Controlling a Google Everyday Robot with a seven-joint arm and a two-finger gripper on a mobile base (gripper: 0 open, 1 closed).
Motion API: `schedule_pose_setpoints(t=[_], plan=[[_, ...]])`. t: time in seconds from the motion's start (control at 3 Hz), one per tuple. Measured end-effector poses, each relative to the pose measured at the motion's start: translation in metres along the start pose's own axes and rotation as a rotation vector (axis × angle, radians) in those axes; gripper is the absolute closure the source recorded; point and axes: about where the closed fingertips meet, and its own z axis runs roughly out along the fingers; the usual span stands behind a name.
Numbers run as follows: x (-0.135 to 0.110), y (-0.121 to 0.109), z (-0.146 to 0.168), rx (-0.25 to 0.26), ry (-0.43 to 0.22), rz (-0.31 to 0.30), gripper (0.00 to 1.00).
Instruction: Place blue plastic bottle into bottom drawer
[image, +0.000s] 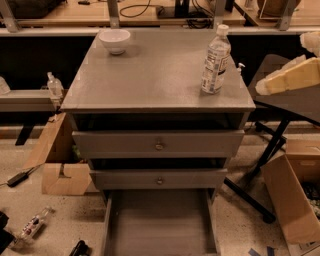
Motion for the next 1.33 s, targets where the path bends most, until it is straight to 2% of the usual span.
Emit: schedule_pose_setpoints(t=[0.33, 0.67, 1.33], plan=[[-0.001, -0.011, 0.036, -0.053, -0.083, 0.023, 0.0], [-0.008, -0.034, 0.079, -0.103, -0.18, 0.052, 0.0], [-0.013, -0.061, 0.134, -0.186, -0.344, 0.115, 0.0]])
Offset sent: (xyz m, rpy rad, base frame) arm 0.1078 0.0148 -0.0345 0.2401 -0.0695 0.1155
